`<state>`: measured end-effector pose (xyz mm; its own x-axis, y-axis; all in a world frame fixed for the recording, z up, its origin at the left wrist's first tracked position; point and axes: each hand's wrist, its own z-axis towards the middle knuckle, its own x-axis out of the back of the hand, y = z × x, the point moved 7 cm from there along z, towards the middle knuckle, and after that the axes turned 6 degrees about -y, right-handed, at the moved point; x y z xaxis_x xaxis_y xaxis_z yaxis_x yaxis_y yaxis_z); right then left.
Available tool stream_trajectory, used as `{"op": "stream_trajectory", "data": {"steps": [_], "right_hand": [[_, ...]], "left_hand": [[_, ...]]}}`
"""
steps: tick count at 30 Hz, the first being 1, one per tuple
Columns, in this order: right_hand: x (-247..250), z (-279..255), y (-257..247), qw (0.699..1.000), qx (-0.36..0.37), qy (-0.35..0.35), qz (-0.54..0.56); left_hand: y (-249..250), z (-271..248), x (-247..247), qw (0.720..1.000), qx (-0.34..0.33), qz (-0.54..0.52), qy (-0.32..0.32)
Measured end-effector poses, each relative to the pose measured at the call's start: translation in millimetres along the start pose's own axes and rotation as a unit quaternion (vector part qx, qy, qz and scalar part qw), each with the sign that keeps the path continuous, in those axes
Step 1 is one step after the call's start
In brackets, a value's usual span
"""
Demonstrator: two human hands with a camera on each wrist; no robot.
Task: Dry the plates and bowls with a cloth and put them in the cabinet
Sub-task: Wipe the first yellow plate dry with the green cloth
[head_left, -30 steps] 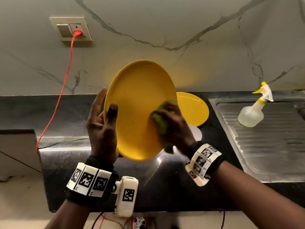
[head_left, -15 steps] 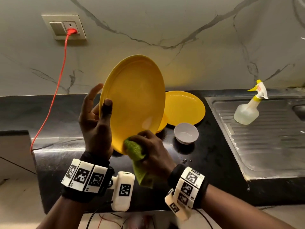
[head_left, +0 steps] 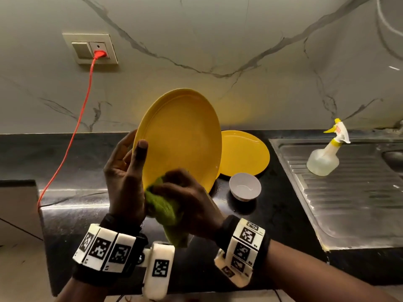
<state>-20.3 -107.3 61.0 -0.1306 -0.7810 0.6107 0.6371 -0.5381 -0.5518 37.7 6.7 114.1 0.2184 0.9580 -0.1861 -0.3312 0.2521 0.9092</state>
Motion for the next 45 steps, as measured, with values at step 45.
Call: {"op": "stream_trajectory", "data": {"steps": [45], "right_hand": [[24.4,13.0,28.3,0.963,-0.173,0.171,0.114]], "left_hand": [[-13.5,-3.6,-10.3,0.996,0.018,-0.066,-0.052]]}}
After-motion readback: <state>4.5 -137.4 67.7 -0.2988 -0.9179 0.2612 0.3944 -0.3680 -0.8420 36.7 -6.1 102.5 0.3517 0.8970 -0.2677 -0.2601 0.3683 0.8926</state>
